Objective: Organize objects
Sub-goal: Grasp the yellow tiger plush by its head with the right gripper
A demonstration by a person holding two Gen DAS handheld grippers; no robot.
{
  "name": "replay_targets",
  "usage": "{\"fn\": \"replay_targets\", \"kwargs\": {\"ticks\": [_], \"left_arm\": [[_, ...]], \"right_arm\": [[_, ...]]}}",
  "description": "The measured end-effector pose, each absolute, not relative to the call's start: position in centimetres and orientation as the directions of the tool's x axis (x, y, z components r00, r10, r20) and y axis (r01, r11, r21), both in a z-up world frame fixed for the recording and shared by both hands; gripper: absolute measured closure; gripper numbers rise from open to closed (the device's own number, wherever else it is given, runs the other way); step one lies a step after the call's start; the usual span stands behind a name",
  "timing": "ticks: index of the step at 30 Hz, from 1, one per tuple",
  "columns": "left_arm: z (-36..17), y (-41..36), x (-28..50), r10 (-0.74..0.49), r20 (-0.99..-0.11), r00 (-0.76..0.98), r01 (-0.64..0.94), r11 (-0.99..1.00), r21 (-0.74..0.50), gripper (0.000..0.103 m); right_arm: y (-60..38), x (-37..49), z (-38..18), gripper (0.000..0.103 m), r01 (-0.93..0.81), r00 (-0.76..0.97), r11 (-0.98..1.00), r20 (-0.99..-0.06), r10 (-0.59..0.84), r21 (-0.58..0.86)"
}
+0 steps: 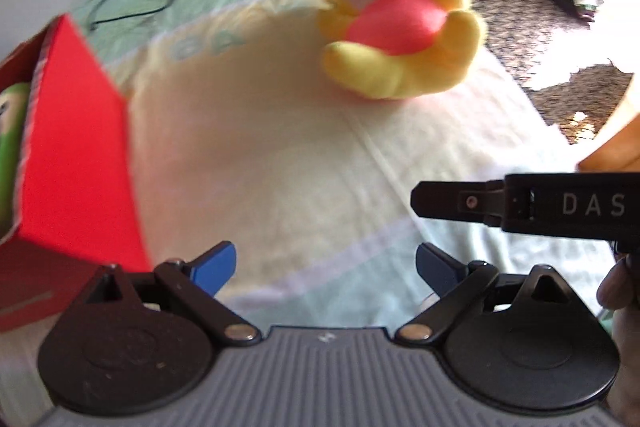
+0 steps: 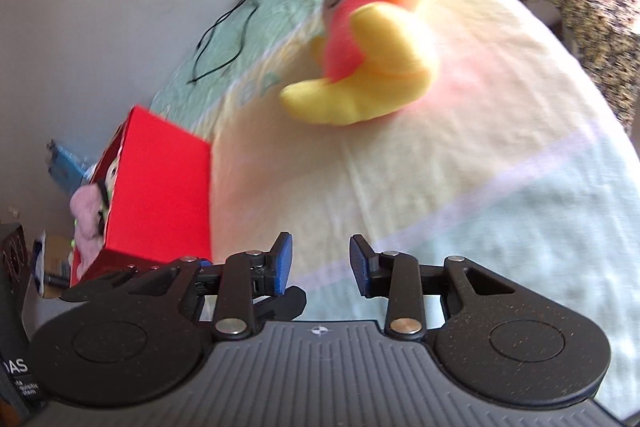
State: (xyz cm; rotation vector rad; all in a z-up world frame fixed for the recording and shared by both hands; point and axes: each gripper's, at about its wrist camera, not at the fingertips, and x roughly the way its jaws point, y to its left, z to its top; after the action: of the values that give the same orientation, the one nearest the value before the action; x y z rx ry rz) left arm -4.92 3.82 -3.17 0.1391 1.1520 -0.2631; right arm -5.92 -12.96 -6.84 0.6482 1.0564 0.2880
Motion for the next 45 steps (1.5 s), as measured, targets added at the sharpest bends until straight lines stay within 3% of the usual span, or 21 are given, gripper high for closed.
{"fn": "replay_targets", "kwargs": {"ticks": [8,10,12,14,22,28,38,42,45], "left_arm": [[-2.2,2.5,-2.1,-0.280,-0.875,0.395,0.300,0.939,-0.165,0.006],[-1.6,2.3,-1.1,-0.324,-0.849,0.419,0.303,0.931,-0.205,0.000],[-1.3,2.3,0.0,-0.365,-0.825,0.432,0.296,0.921,-0.253,0.000],[-1.1,2.2,1.0,-0.405,-0.807,0.430,0.289,0.909,-0.301,0.000],[-0.9,1.9,4.1,-0.400,-0.779,0.483,0.275,0.914,-0.299,0.000],[-2.2,1.2,6.5,-0.378,-0.791,0.481,0.277,0.922,-0.272,0.000],[-5.0,0.1,10.0,-0.435,-0.796,0.421,0.294,0.896,-0.334,0.001],[-6.2,0.2,10.8,-0.478,-0.788,0.388,0.274,0.876,-0.397,0.012],[-6.1,0.3,10.6,-0.494,-0.778,0.387,0.269,0.868,-0.417,0.017]], "right_arm": [[-18.3,-5.7,-6.5,0.067,0.176,0.561,0.733,-0.679,0.474,0.657],[-19.6,-5.3,-6.2,0.066,0.191,0.594,0.709,-0.655,0.467,0.679],[-20.9,-4.8,-6.0,0.057,0.203,0.631,0.685,-0.628,0.455,0.700],[-22.3,-4.1,-5.8,0.055,0.222,0.670,0.661,-0.605,0.431,0.717],[-24.1,0.2,-6.9,0.050,0.187,0.706,0.600,-0.531,0.468,0.778],[-24.2,3.0,-9.0,0.050,0.147,0.689,0.601,-0.517,0.508,0.786],[-22.9,6.8,-10.4,0.050,0.084,0.644,0.608,-0.508,0.572,0.790],[-22.0,7.5,-11.3,0.051,0.083,0.617,0.605,-0.518,0.592,0.792],[-22.1,7.5,-10.9,0.058,0.072,0.607,0.612,-0.522,0.600,0.788]]}}
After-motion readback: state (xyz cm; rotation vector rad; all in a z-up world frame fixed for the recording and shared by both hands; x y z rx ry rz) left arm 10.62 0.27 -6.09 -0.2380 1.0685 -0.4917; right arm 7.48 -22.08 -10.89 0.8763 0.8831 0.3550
